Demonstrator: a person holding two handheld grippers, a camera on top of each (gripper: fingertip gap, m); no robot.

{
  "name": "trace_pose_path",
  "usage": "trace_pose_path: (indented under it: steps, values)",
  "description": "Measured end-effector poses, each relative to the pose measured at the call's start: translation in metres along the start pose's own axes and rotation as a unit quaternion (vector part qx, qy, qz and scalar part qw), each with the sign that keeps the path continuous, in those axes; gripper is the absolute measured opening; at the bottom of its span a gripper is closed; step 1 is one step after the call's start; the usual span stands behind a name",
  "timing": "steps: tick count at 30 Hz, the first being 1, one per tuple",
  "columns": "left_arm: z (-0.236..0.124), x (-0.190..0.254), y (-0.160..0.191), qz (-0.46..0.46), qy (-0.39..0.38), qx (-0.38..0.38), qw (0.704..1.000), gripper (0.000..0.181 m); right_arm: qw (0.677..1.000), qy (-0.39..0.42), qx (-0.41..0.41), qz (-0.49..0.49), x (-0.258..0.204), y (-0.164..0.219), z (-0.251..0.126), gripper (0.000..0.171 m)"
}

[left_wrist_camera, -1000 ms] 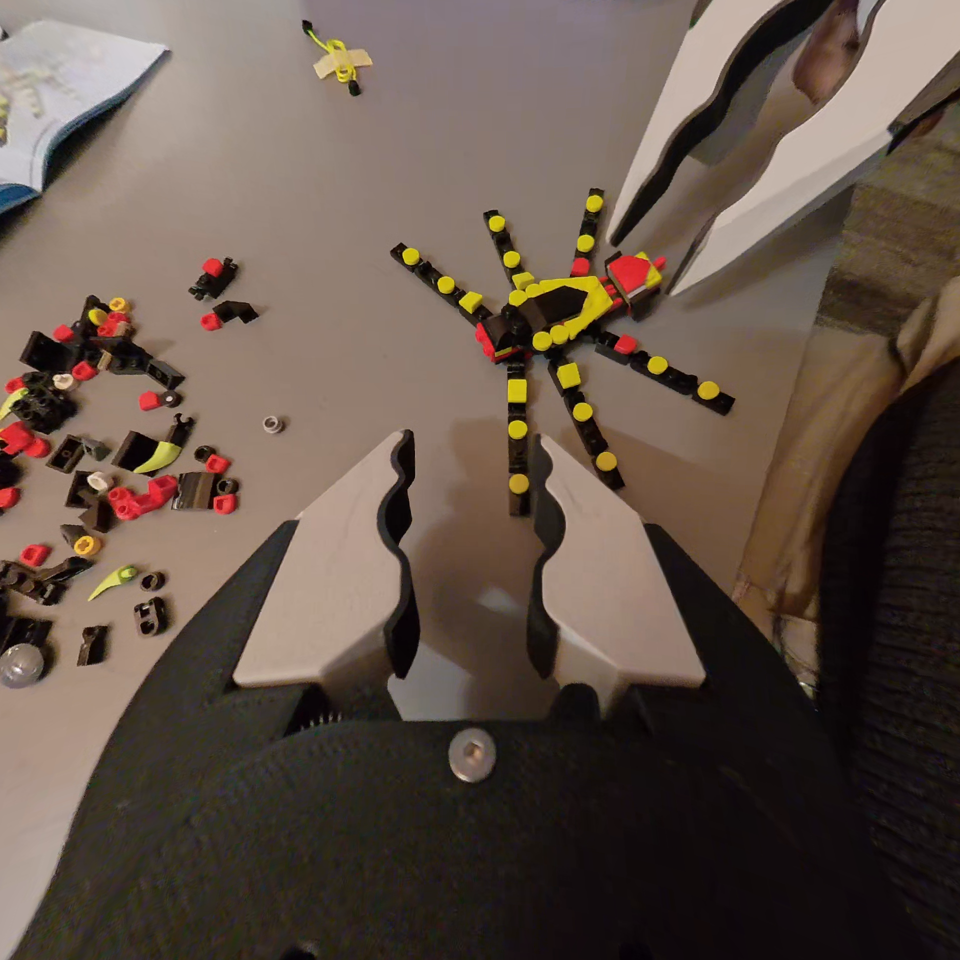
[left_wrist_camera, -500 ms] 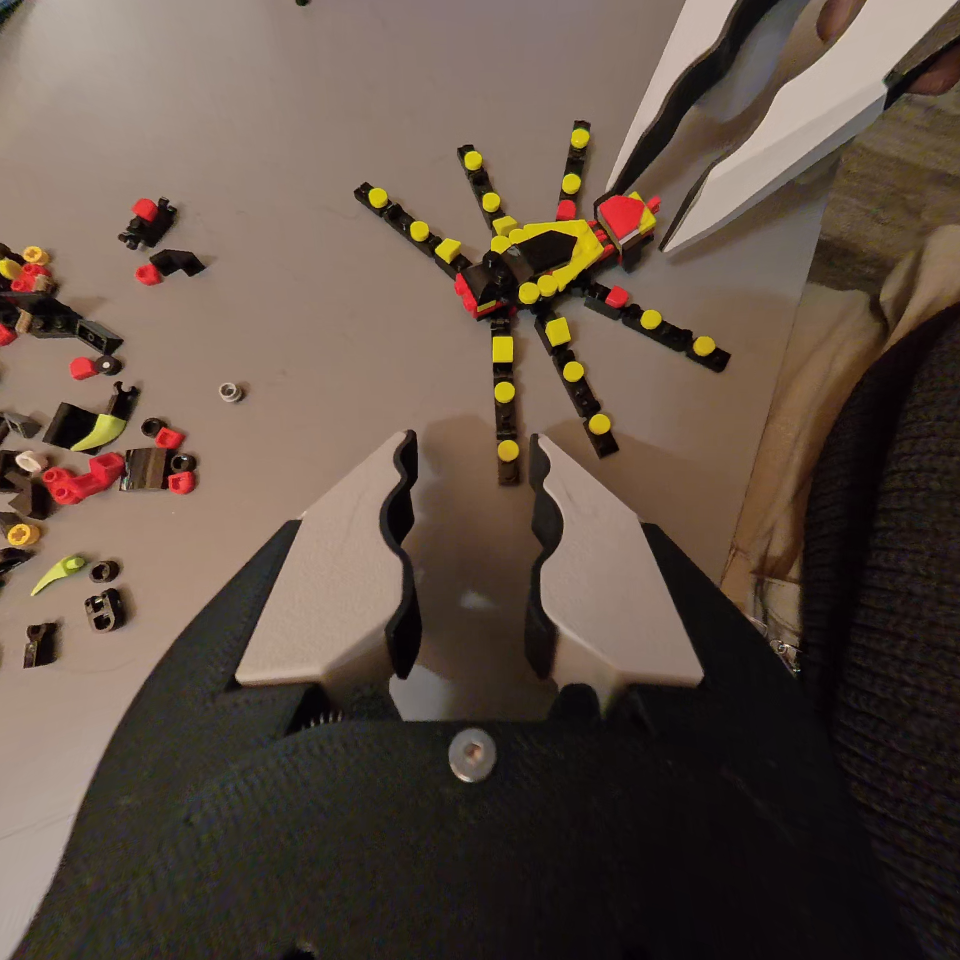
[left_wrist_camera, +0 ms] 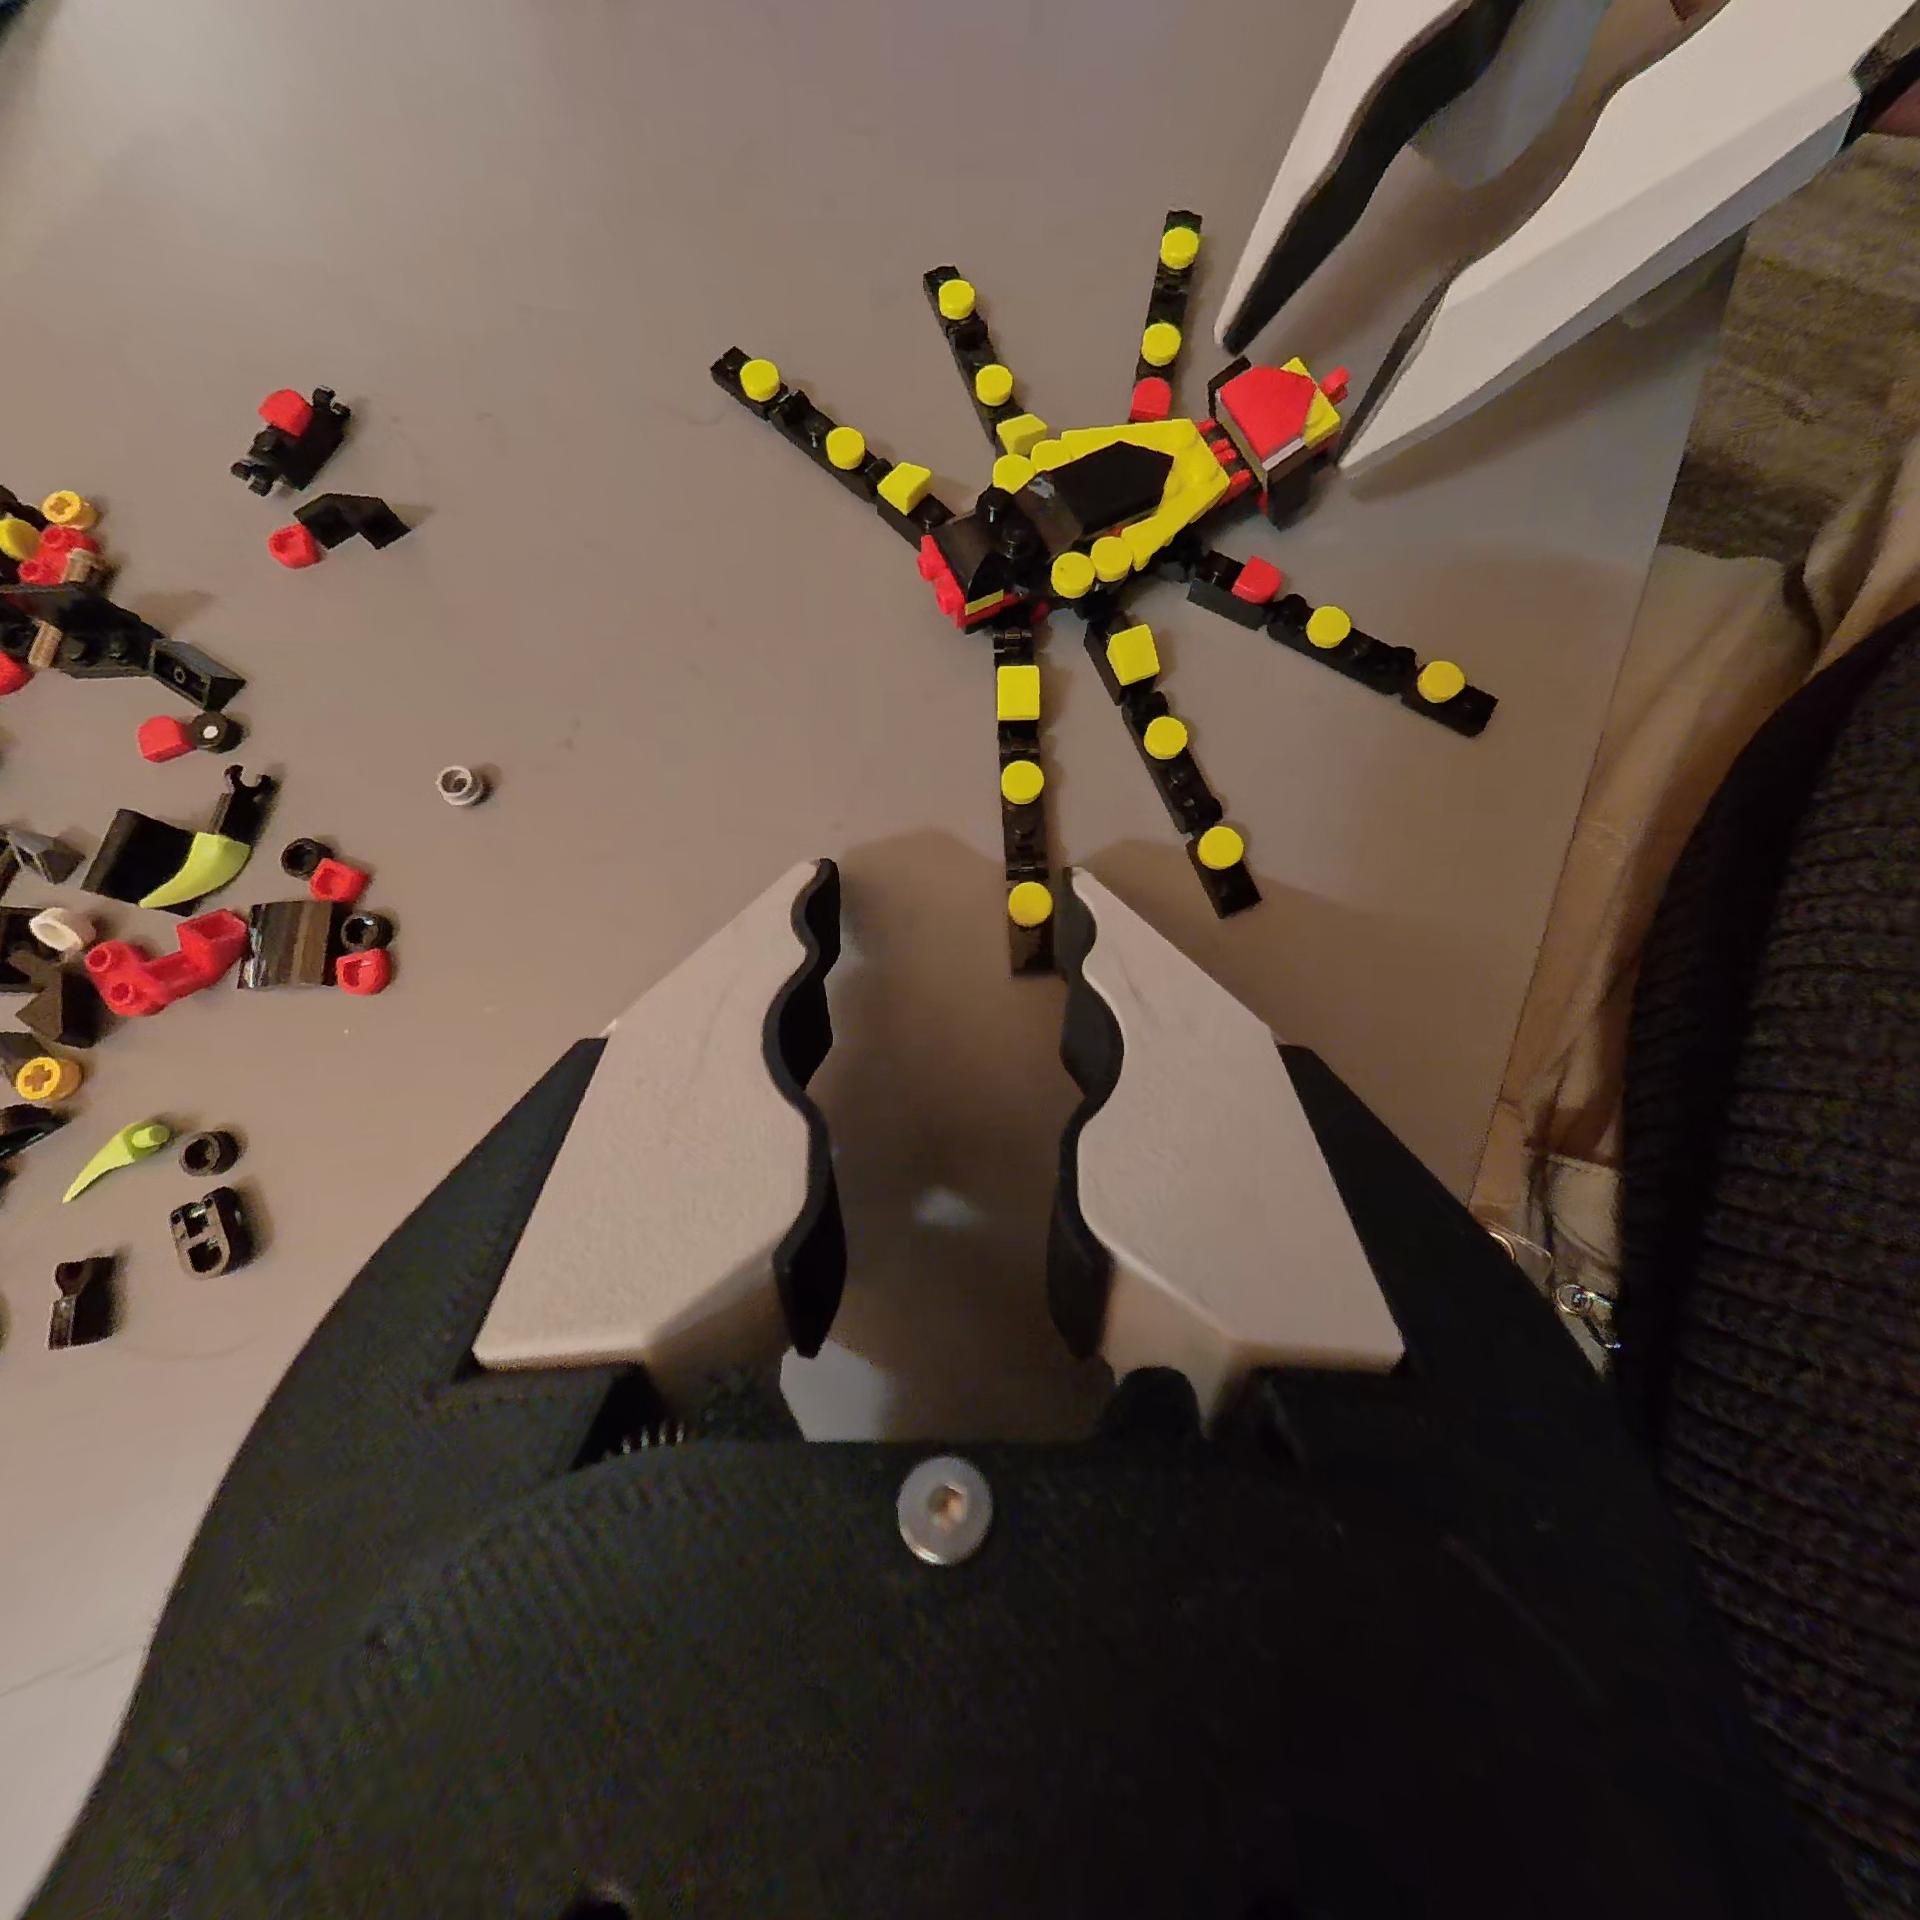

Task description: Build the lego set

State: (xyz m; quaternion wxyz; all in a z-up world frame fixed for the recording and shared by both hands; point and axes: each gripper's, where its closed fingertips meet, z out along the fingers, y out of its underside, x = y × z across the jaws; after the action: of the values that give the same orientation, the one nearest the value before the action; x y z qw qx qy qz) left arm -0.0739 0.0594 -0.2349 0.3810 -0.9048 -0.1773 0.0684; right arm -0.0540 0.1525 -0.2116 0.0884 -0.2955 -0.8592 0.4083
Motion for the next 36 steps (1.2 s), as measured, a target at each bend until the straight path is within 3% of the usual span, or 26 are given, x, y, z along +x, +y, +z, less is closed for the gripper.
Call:
trace_pose_path:
  steps: [12, 20, 25, 28, 33, 36]
  values:
    - [0.001, -0.012, -0.001, -0.017, -0.025, 0.002, 1.000, 0.039, 1.000, -0.020, -0.014, 0.003, -0.005, 0.005, 0.005, 0.026]
    - [-0.001, -0.041, -0.001, -0.059, -0.092, 0.005, 0.994, 0.035, 0.995, -0.095, 0.001, 0.001, -0.033, 0.000, 0.005, 0.025]
    - [-0.004, -0.045, -0.004, -0.065, -0.098, 0.019, 0.993, 0.035, 0.997, -0.076, 0.020, 0.000, -0.021, -0.006, 0.001, 0.025]
    - [-0.007, -0.038, -0.009, -0.054, -0.074, 0.033, 0.995, 0.036, 0.999, -0.049, 0.023, 0.003, -0.005, -0.005, -0.001, 0.023]
    - [-0.015, 0.003, -0.011, -0.008, 0.054, 0.051, 0.997, 0.027, 1.000, -0.014, 0.014, -0.006, 0.023, 0.002, -0.003, 0.022]
    - [-0.015, 0.007, -0.003, 0.000, 0.066, 0.033, 0.997, 0.027, 1.000, -0.006, 0.003, -0.016, 0.035, 0.007, -0.002, 0.021]
